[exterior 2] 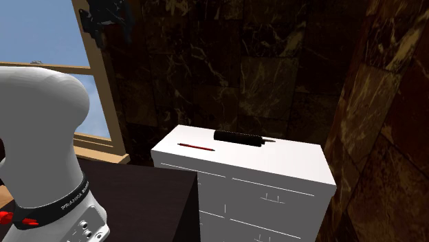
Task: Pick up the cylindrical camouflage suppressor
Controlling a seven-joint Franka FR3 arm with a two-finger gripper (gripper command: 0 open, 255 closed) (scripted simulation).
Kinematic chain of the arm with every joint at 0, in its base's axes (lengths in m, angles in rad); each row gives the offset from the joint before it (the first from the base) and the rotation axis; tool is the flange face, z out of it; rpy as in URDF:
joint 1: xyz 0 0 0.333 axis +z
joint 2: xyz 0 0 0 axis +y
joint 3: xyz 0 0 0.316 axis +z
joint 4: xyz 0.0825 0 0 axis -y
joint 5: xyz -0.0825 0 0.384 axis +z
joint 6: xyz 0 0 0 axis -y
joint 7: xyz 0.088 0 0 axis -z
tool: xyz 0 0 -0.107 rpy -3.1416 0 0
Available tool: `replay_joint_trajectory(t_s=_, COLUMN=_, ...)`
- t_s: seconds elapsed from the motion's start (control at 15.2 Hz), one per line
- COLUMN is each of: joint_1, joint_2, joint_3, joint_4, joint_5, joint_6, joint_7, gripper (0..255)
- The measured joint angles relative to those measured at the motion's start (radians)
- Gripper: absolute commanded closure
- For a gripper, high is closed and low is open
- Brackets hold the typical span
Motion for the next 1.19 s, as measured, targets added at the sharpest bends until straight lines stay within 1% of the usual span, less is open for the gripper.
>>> replay_joint_trajectory(t_s=0.07, joint_1=0.0, joint_2=0.0, joint_3=0.0, joint_4=0.0, joint_5=0.0, joint_6=0.0, joint_7=0.0, gripper=0)
replay_joint_trajectory(t_s=0.2, joint_1=0.002, joint_2=-0.009, joint_3=-0.027, joint_4=-0.034, joint_5=-0.02, joint_6=0.032, joint_7=-0.046, gripper=0)
replay_joint_trajectory(t_s=0.53, joint_1=-0.002, joint_2=-0.06, joint_3=-0.149, joint_4=-0.151, joint_5=-0.111, joint_6=0.133, joint_7=-0.242, gripper=0)
replay_joint_trajectory(t_s=0.66, joint_1=-0.008, joint_2=-0.058, joint_3=-0.21, joint_4=-0.194, joint_5=-0.156, joint_6=0.194, joint_7=-0.328, gripper=0)
replay_joint_trajectory(t_s=0.92, joint_1=-0.017, joint_2=-0.011, joint_3=-0.33, joint_4=-0.234, joint_5=-0.237, joint_6=0.316, joint_7=-0.493, gripper=0)
replay_joint_trajectory(t_s=1.19, joint_1=-0.014, joint_2=0.076, joint_3=-0.455, joint_4=-0.243, joint_5=-0.304, joint_6=0.449, joint_7=-0.658, gripper=0)
